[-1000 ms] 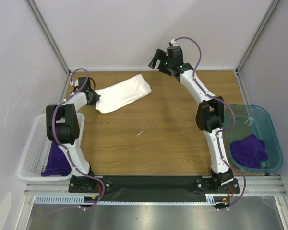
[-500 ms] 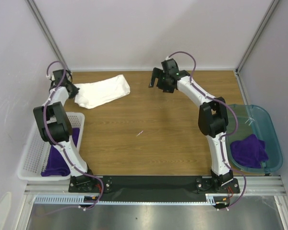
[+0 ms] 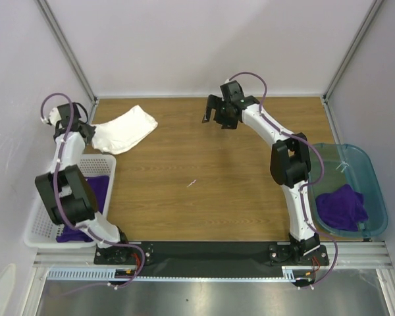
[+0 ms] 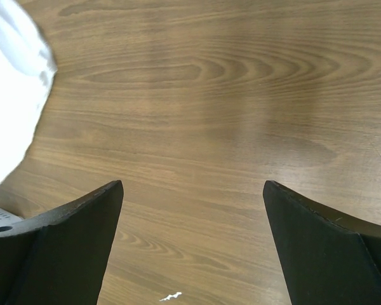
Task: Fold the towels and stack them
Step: Neatly place the folded towel into the bin
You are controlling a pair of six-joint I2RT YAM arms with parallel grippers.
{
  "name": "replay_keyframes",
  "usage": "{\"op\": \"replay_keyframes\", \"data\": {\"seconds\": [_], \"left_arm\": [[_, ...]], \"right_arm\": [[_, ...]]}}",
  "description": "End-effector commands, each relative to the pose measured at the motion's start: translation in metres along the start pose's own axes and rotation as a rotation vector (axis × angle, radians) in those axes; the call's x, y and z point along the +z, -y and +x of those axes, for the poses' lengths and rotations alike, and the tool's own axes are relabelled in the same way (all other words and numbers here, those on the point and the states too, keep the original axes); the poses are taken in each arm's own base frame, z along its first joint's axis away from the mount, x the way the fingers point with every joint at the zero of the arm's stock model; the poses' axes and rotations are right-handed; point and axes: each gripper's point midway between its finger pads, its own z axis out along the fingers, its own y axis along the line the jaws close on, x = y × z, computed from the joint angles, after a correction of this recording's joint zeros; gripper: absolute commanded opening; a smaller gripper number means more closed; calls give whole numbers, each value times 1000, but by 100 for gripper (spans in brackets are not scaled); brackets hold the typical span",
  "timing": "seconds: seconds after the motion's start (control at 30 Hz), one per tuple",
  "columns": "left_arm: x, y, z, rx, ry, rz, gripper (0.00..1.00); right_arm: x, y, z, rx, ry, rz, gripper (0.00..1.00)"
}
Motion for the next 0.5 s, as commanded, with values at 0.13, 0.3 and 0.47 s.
{"op": "replay_keyframes", "data": {"seconds": [0.13, 0.3, 0.47], "left_arm": [[-67, -3, -55, -159, 212, -4, 0], [-102, -32, -51, -220, 279, -55, 0], [-117, -67, -27, -227, 262, -107, 0]], "right_arm": [[-11, 8, 6, -32, -36, -4, 100], [-24, 22, 6, -28, -46, -5, 100], [-33, 41, 8, -26, -70, 11, 100]]}}
